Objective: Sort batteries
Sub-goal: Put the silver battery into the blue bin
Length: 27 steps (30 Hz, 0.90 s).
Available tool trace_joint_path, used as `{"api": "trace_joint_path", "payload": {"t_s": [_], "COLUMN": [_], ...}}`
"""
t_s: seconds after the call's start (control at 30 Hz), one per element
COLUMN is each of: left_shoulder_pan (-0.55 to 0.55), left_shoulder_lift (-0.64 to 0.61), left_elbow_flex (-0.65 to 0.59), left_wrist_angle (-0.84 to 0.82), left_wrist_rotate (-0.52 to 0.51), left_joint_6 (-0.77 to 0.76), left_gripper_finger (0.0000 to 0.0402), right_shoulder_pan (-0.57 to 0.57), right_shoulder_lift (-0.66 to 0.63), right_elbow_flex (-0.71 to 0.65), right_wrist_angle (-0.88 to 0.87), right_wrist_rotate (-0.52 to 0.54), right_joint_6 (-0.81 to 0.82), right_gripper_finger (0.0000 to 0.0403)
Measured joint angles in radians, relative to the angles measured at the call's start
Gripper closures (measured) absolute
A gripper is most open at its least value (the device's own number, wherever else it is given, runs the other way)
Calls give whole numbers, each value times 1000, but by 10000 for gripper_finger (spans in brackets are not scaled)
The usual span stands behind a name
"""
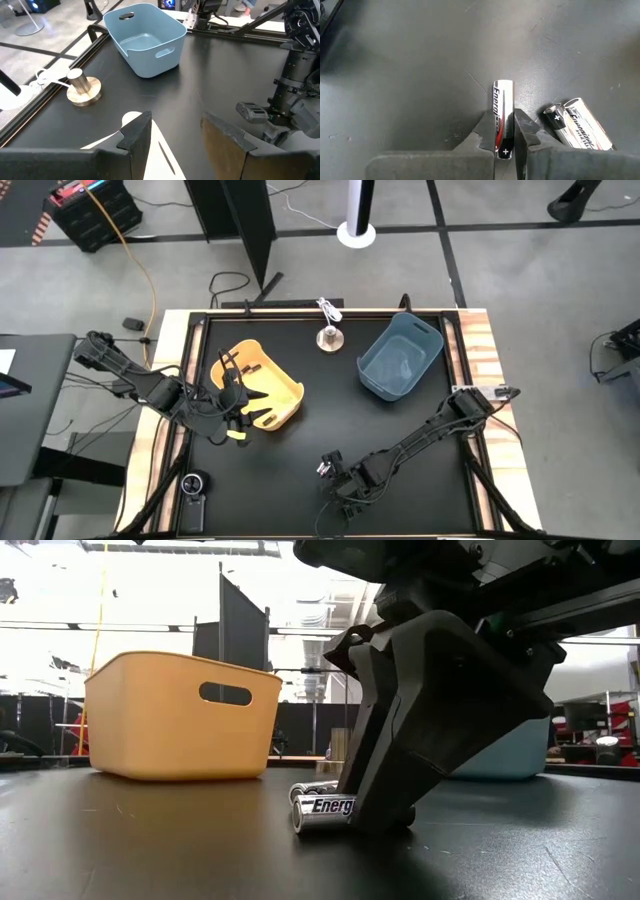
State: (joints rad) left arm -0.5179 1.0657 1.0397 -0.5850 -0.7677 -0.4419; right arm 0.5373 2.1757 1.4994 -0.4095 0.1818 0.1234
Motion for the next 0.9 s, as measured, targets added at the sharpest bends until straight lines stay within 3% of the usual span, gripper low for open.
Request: {"api": "trace_joint_path", "payload": {"t_s": [0.9], "left_shoulder_pan": [0], "left_shoulder_lift": [0], "left_elbow_flex": [0], "left_wrist_angle": [-1], "left_wrist_rotate": [0], "left_joint_6": [0], "left_gripper_finger": [237], "right_shoulder_pan": [12], "right_shoulder_lift": [-17], "right_elbow_flex": [98], "right_wrist_angle": [-77], "right_wrist_rotate": [-4], "right_joint_6": [-53], "right_gripper_finger": [370]}}
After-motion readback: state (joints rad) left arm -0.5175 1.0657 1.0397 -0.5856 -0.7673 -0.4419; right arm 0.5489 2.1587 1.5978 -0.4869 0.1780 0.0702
